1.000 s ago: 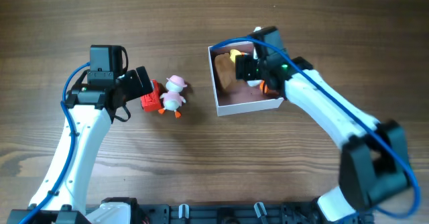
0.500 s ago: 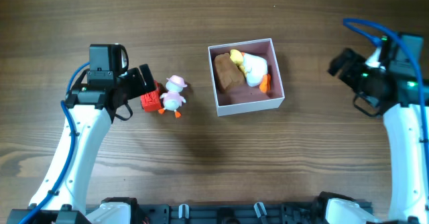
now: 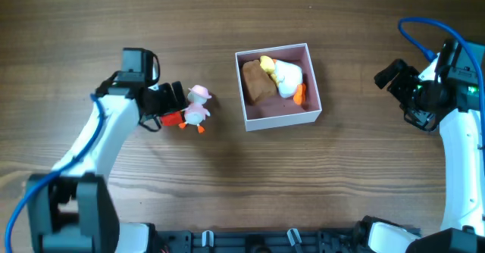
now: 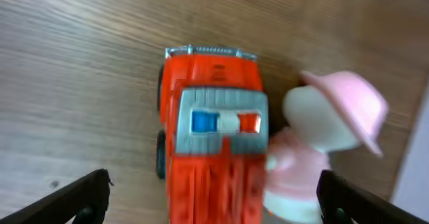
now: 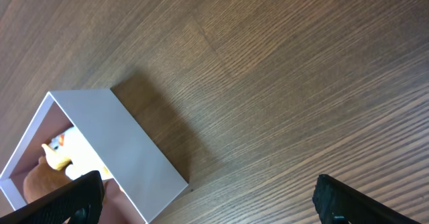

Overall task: Pack container
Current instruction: 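Lower the left gripper onto the red fire truck and grasp it, then carry the red fire truck with the left gripper into the box, release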

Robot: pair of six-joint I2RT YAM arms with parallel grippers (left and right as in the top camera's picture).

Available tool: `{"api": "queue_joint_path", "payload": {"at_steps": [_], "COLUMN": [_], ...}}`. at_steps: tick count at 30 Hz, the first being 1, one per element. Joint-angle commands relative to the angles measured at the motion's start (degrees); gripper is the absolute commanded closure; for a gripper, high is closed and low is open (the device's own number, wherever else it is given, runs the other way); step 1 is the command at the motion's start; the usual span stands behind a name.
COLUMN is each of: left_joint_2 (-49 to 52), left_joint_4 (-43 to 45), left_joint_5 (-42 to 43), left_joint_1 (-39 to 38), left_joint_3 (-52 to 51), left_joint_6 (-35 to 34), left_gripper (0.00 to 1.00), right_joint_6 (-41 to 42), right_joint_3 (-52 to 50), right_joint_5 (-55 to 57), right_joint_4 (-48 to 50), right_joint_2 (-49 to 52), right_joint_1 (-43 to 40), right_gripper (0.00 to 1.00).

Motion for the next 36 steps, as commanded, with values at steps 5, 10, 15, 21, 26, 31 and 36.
{"api": "queue_joint_path", "payload": {"at_steps": [5, 10, 15, 21, 26, 31, 36], "left_joint_2": [2.34, 4.52, 9.57, 11.13, 11.13, 11.13, 10.23], "left_joint_4": [1.99, 1.86, 3.21, 2.86, 2.03, 0.28, -0.55], "left_joint_5": [-3.34, -8.28, -8.02, -10.32, -10.88, -10.84, -10.62], "left_joint_1": [-0.37, -0.46, -1.81, -5.53, -5.38, -5.4, -5.4], "left_joint_3": [0.9, 0.9, 0.9, 0.9, 0.9, 0.9, 1.22], "left_joint_6": [1.33, 1.36, 1.6, 2.8, 2.62, 2.38, 2.4], "left_gripper": [0.01, 0.01, 0.02, 0.01, 0.11, 0.36, 0.46], "right_joint_6": [0.59, 0.57, 0.55, 0.57, 0.59, 0.57, 0.55], "right_joint_3": [-0.26, -0.26, -0.26, -0.26, -0.26, -0.26, -0.26], "right_joint_5": [-1.14, -1.14, -1.14, -1.16, -1.14, -1.16, -1.14], "right_joint_4": [-0.02, 0.0, 0.0, -0.02, -0.02, -0.02, -0.02], "right_joint_2": [0.07, 0.07, 0.07, 0.07, 0.07, 0.07, 0.07], "right_joint_1": [-0.07, -0.07, -0.07, -0.07, -0.07, -0.07, -0.07], "right_gripper": [0.0, 0.0, 0.0, 0.0, 0.0, 0.0, 0.0]}}
